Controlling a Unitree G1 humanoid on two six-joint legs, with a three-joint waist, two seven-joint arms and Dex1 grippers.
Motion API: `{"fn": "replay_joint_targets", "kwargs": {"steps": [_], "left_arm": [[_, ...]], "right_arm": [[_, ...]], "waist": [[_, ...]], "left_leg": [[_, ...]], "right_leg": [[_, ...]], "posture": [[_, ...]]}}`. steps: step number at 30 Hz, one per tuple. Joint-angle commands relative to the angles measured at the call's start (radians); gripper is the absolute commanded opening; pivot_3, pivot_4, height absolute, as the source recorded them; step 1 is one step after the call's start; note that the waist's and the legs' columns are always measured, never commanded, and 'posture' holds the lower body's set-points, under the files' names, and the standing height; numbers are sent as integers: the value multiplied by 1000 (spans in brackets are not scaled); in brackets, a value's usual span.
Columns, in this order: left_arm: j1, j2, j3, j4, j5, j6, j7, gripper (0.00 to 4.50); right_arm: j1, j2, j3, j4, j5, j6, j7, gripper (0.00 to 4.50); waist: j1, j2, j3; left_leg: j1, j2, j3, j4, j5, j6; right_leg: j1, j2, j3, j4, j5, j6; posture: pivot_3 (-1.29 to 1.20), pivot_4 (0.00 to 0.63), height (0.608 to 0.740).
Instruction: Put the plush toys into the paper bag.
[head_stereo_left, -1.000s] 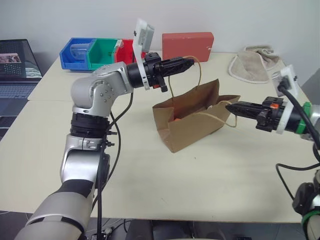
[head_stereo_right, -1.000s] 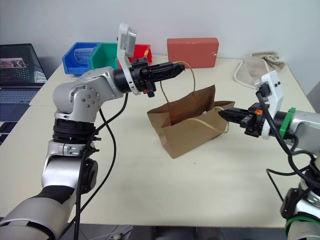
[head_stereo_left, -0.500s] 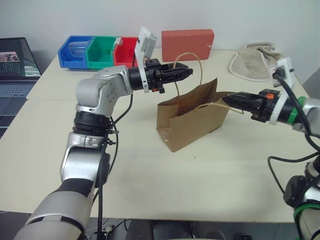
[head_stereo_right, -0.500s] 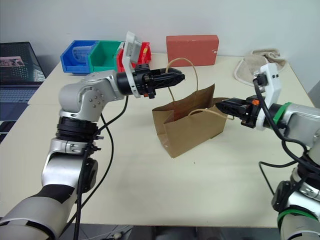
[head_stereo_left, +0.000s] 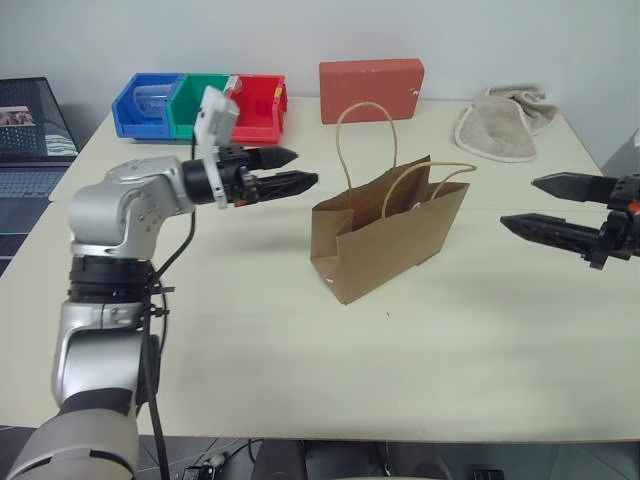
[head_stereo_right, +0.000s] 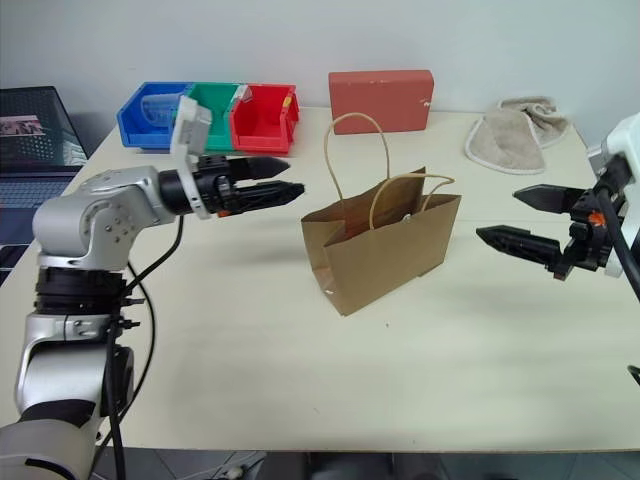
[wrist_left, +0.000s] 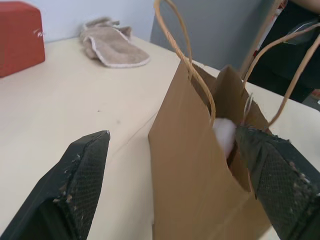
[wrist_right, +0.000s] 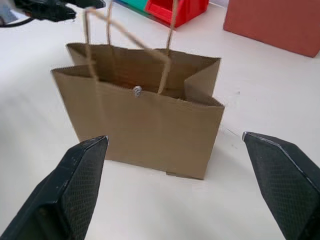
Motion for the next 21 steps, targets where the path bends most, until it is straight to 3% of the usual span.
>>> {"fn": "replay_joint_targets", "kwargs": {"steps": [1,7,14,21], "left_arm": [[84,37,59,-125,-95,52,-57,4299],[178,-9,1,-219,-86,10,-51,4299],[177,-105,-121,-160,31,-143,-56,4299],[203,-92,-106,-227,11,-130,-50,4299]], "right_arm": [[61,19,-35,-86,3,-134,63,4500],[126,38,41,-165,63,-191,62,4500],[101,36,124,-215,145,-198,5,4500],[120,21,130,-238,196,-204,-40,4500]], "waist": [[0,0,0],[10,0,0],[8,0,0],[6,0,0]], "left_leg": [[1,0,0,0,0,0],[2,0,-1,1,0,0],[3,0,-1,1,0,0],[3,0,-1,1,0,0]], "right_leg": [[1,0,0,0,0,0],[3,0,0,0,0,0],[4,0,0,0,0,0],[3,0,0,0,0,0]], "posture": [[0,150,740],[0,150,740],[0,150,740],[0,150,740]]}}
